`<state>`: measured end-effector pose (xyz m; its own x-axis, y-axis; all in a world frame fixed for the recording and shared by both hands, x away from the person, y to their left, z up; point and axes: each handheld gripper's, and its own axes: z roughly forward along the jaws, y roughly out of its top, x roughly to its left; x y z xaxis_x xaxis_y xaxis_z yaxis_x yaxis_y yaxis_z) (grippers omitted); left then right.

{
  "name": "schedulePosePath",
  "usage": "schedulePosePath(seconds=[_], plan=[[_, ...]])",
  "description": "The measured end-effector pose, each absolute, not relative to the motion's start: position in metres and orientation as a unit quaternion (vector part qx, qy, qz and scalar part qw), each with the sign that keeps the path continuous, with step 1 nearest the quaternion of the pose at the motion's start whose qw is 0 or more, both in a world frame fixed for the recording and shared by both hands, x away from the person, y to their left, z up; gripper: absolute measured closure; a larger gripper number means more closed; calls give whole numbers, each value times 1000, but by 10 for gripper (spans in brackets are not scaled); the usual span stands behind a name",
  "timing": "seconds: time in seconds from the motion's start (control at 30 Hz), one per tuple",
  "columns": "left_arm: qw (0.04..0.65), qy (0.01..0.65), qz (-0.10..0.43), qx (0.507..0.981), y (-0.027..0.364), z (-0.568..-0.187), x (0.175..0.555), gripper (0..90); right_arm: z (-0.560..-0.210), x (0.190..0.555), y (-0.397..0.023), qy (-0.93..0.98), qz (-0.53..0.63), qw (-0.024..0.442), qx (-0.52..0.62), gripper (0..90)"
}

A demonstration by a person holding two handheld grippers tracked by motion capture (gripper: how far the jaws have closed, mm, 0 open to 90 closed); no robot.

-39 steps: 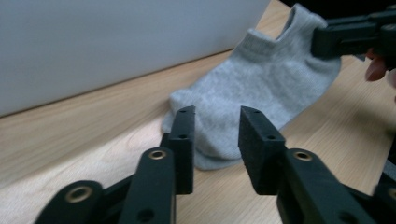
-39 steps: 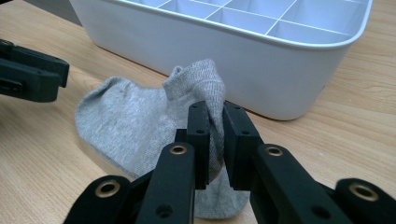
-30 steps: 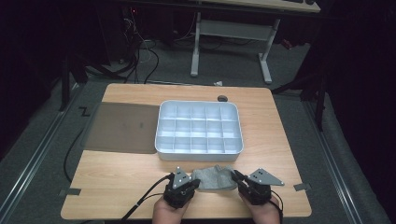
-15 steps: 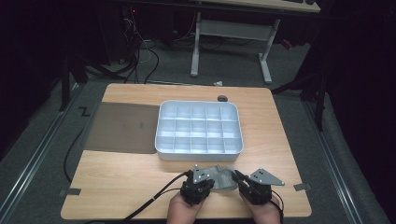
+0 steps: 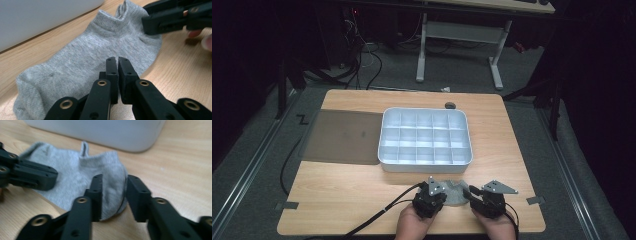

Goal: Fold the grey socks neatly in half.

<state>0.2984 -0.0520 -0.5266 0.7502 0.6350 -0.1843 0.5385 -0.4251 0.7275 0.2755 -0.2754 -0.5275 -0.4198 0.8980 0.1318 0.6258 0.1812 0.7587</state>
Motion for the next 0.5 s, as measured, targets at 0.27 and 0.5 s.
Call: schedulePosePath(seconds=[0.27,0.5], plan=[[409,346,66,842,-52,-527,297,872,-531,276,-273,749,377,170,517,611],[409,348,64,841,-52,-526,298,864,-531,276,-270,757,384,153,506,830]])
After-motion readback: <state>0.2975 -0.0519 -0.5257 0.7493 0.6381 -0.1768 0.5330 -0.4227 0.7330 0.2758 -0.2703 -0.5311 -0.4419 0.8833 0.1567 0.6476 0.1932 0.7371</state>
